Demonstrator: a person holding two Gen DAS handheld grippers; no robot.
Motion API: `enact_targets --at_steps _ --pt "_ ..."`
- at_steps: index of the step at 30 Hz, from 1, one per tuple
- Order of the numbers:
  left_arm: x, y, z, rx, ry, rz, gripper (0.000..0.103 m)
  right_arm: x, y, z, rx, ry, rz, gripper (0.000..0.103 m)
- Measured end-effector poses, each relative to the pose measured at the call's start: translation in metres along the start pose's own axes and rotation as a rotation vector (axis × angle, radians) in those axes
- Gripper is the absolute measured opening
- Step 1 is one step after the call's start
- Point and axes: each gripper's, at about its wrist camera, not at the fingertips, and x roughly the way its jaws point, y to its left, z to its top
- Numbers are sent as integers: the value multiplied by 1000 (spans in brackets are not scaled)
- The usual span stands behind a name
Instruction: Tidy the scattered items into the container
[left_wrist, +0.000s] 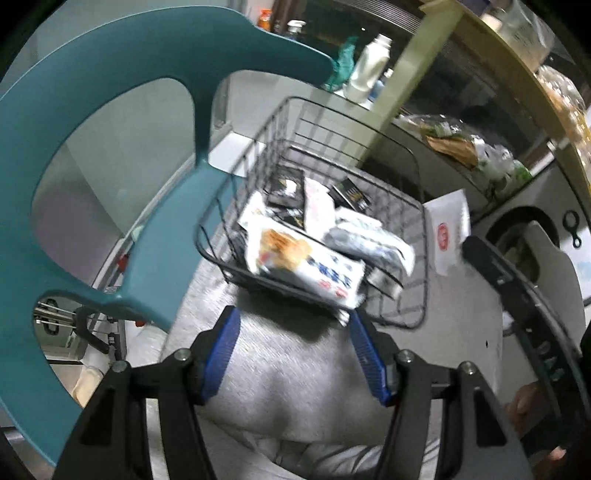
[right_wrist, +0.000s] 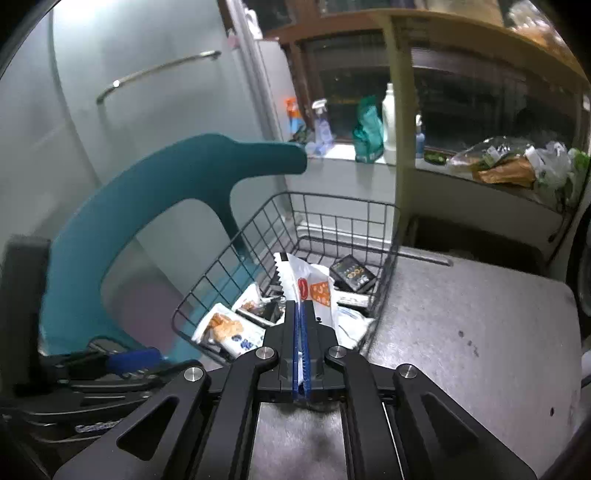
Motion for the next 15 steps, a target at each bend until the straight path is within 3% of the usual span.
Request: enact_targets --at_steps 6,9,12,14,15 --pt "-8 7 4 3 -22 12 67 11 -3 -3 55 18 49 10" --pt "-12 1 1 18 -27 4 67 5 -10 -11 78 23 32 18" --pt "-14 -13 -3 64 -38 8 67 -12 -25 -24 125 24 -7 39" --pt "-16 -28 -9 105 -42 7 68 -28 -36 -34 155 18 -28 60" --pt "-16 -35 -12 124 -42 6 68 -38 -42 -41 171 15 -48 62"
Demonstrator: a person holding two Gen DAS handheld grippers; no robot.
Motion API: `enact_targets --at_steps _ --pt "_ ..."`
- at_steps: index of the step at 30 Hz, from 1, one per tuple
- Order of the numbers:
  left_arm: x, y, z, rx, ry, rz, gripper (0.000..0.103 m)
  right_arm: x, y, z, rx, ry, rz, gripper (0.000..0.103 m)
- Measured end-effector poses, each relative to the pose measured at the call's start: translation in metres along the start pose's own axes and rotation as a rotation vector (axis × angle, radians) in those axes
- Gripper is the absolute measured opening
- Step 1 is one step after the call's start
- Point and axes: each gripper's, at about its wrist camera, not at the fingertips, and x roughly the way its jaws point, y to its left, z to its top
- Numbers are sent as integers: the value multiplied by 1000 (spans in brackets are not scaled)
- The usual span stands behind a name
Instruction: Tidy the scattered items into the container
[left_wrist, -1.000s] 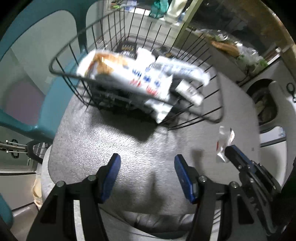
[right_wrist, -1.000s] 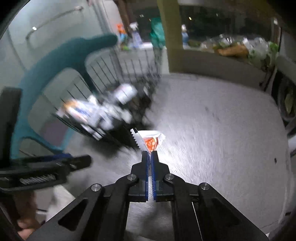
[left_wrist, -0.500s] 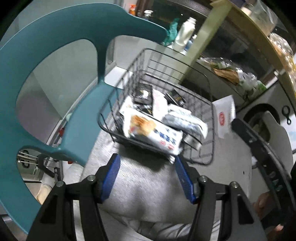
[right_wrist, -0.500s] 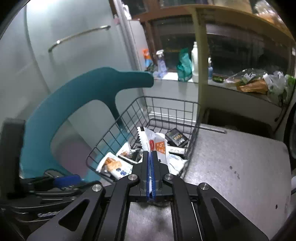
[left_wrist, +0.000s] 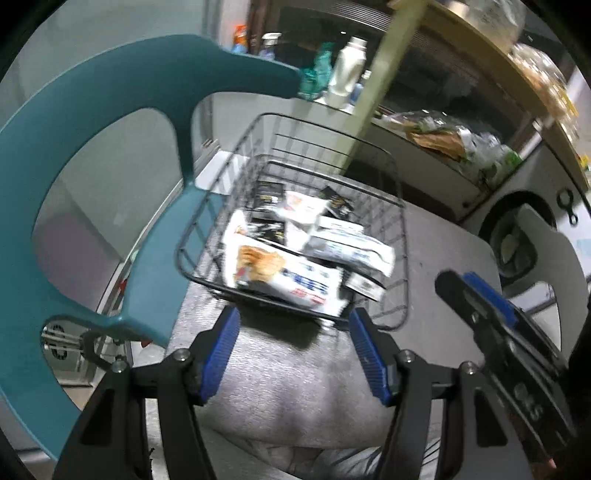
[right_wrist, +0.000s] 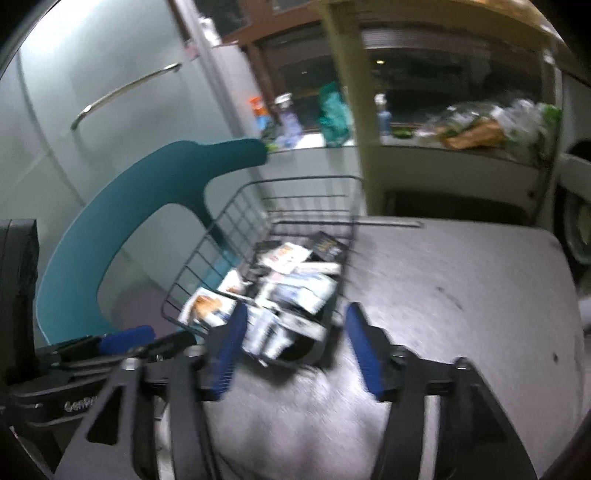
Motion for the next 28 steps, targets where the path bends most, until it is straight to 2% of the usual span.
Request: enact_targets --at_steps 7,10,17,23,28 --pt "-1 -53 -26 100 27 -27 68 -59 -52 -31 41 26 -220 64" --pt "-5 -76 -40 153 28 -32 68 -84 -68 -42 60 -5 -267 64" --pt "-25 -104 -72 212 3 -29 69 -122 -89 -68 101 -48 -288 64" --pt "-32 -111 -99 270 -41 -35 69 -133 -96 -101 123 -91 -283 64" --pt "-34 -110 -120 303 -62 -46 69 -137 -95 -117 150 -85 -281 64"
